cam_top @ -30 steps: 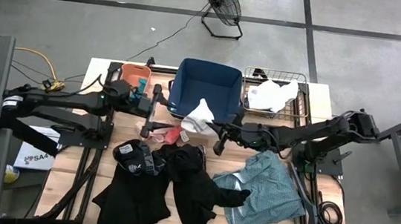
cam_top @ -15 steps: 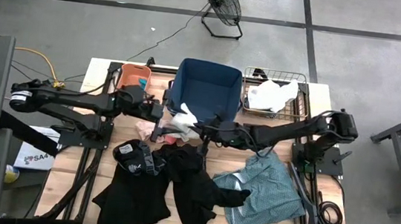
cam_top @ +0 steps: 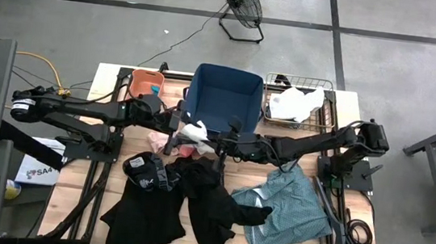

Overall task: Pick & Place Cloths
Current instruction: Put the white sock into the orange bin

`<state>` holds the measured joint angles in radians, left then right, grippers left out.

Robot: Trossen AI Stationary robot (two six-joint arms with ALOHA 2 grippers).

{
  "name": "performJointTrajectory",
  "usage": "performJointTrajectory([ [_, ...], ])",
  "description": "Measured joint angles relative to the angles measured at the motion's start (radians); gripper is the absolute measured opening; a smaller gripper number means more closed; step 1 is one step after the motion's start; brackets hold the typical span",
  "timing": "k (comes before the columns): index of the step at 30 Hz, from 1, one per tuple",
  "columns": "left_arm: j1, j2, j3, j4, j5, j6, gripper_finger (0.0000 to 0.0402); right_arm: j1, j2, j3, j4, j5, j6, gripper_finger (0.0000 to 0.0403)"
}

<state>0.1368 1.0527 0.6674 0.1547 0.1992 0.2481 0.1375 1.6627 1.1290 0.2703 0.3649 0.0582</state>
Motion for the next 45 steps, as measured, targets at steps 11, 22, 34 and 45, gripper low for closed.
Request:
performJointTrajectory([
  [11, 0.0, 0.0, -0.001, -0.001, 0.008, -0.053, 0.0019, 0.0, -0.001, 0.0, -0.007, -0.001, 0.0, 0.0024],
  [22, 0.0, -0.019, -0.002, -0.05, -0.032, -0.047, 0.0013, 0.01, -0.026, 0.0, -0.016, -0.001, 0.026, 0.0161],
  [34, 0.0, -0.234, -0.002, -0.306, -0.746, -0.043, 0.0013, 0.013, -0.108, 0.0, -0.141, 0.014, 0.076, 0.0253],
  [45, 0.029, -0.275, -0.002, -0.601, -1.217, -0.33, 0.0013, 0.013, -0.107, 0.0, -0.157, 0.029, 0.08, 0.0252],
])
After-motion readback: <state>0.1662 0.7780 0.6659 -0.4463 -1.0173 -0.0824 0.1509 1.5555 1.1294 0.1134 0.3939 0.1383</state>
